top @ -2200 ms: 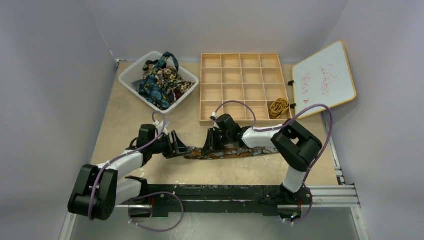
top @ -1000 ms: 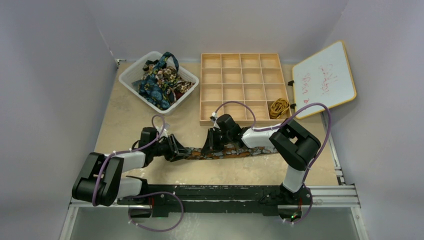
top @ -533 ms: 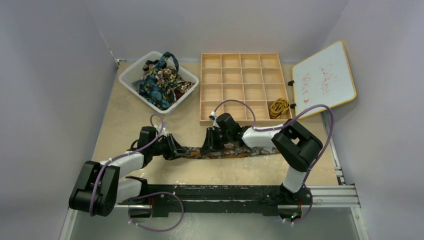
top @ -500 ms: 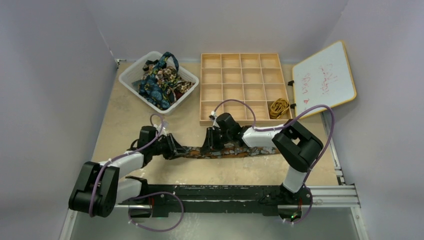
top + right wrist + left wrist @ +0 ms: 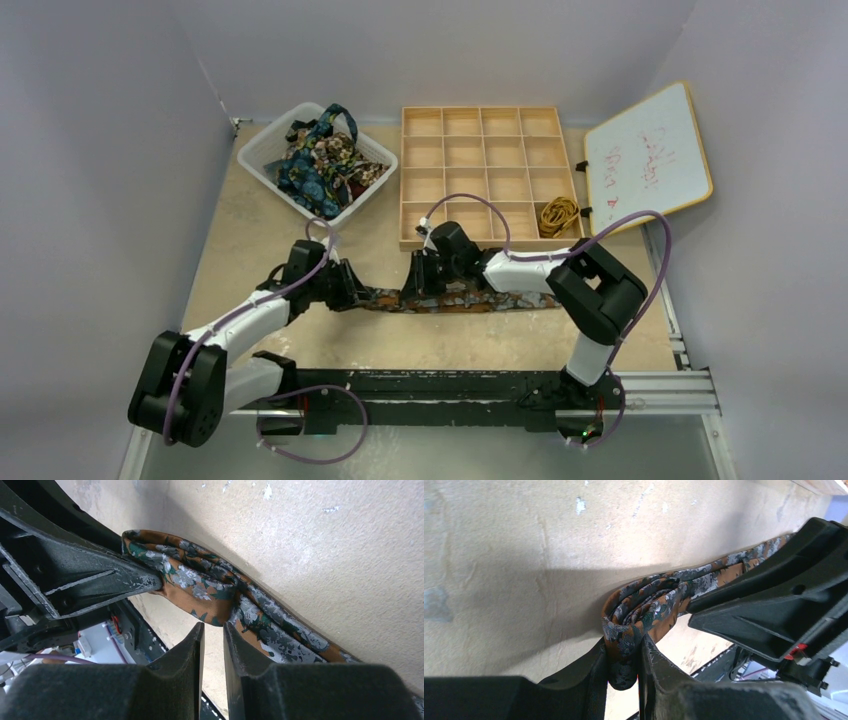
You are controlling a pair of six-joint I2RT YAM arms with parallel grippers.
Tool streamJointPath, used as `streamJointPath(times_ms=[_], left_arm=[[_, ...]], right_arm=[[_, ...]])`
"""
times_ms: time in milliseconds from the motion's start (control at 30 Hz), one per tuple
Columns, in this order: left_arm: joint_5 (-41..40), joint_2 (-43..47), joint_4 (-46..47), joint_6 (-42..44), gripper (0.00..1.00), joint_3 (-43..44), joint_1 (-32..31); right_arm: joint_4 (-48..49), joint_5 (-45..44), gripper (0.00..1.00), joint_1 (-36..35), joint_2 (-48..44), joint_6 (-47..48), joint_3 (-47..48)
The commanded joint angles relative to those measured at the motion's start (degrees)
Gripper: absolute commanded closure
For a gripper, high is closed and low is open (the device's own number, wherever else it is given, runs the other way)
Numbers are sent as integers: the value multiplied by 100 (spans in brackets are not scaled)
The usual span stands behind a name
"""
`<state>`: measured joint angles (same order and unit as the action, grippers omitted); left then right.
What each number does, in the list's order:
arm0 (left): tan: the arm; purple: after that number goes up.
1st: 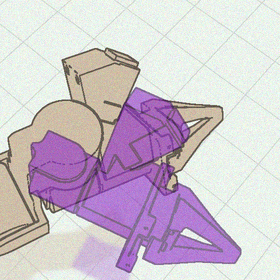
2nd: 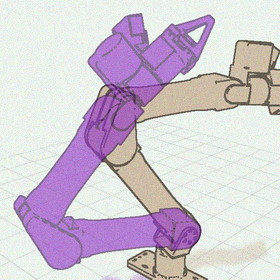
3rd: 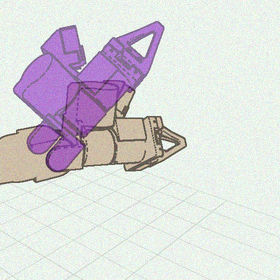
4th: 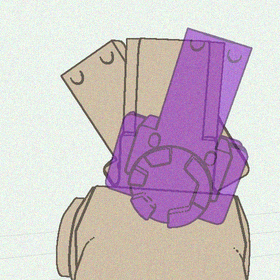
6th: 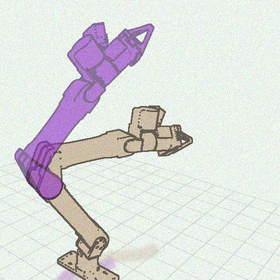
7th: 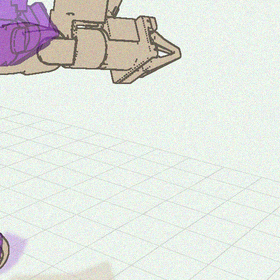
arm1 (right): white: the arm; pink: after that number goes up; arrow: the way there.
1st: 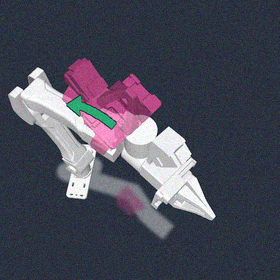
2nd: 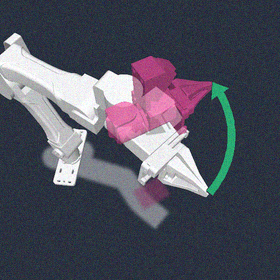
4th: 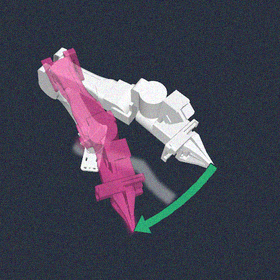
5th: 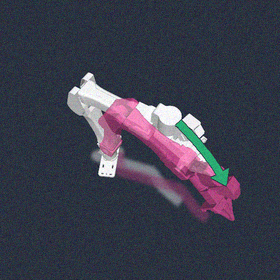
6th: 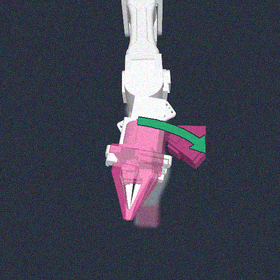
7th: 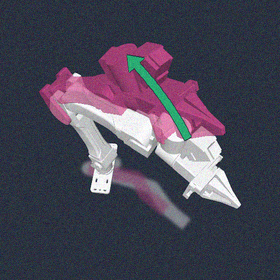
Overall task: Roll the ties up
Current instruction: Roll the tie at the center of the board.
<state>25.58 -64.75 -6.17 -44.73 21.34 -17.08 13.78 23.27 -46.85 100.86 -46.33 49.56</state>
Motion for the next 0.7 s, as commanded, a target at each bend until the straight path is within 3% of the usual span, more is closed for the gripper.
streamJointPath(times_ms=[0, 367, 667], left_arm=[[-532, 130, -553, 155, 84, 369, -63], [-641, 169, -738, 192, 84, 519, -85], [-639, 150, -679, 130, 84, 464, -85]], right_arm=[[-74, -187, 78, 3, -50, 140, 247], [-451, -403, 79, 7, -50, 271, 370], [-1112, -1446, 77, 5, -142, 492, 504]])
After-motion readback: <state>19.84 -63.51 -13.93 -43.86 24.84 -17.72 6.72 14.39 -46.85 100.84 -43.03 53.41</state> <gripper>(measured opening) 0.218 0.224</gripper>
